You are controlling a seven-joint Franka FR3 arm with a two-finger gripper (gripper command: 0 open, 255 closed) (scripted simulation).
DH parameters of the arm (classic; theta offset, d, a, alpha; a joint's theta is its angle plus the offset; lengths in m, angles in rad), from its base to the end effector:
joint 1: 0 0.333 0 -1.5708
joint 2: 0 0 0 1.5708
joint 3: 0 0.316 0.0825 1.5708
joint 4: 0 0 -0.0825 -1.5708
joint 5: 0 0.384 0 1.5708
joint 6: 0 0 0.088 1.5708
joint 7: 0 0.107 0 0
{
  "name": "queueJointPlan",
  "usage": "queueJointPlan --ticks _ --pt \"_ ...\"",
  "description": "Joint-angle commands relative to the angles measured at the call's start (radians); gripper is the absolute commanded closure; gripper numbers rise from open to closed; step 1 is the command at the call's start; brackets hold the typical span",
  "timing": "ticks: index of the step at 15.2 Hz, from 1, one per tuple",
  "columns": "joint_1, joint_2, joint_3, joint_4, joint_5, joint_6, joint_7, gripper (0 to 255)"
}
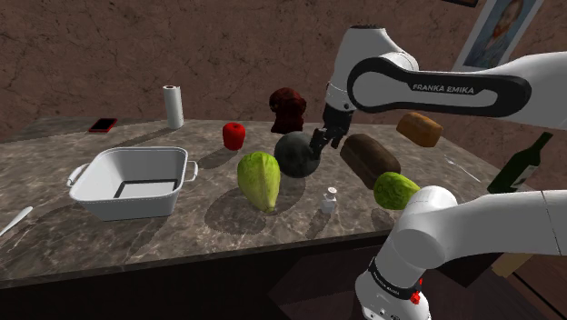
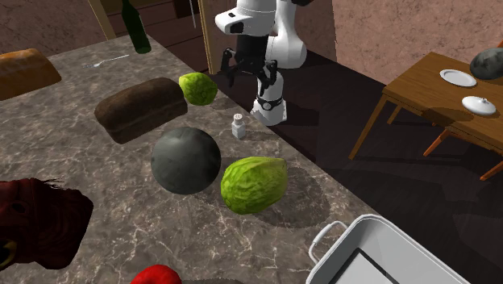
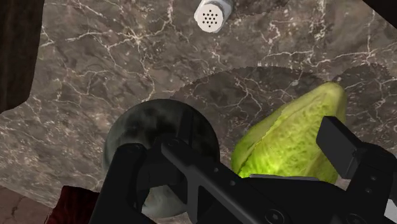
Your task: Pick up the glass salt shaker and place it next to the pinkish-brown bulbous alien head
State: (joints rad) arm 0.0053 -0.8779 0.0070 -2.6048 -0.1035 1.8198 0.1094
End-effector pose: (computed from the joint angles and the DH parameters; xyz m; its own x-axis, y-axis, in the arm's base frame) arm 0.2994 -0.0045 0.5222 0.9920 -0.0730 0.1025 -0.0830 -0.9918 0.0968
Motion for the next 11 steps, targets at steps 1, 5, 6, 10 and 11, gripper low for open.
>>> queueJointPlan --ticks 1,5,6,10,11 --pt "-0.006 -0.028 -0.018 -0.074 -0.014 0.042 -0.019 0" --pt "-0.025 -0.086 -0.057 -0.216 -0.049 0.118 -0.057 0" --pt "-0.033 -0.099 -0.068 -0.251 -0.059 0.137 -0.068 0" --pt "-0.063 -0.133 -0.106 -0.357 -0.098 0.203 -0.104 0" --pt "-0.065 -0.126 -0.109 -0.367 -0.101 0.221 -0.104 0"
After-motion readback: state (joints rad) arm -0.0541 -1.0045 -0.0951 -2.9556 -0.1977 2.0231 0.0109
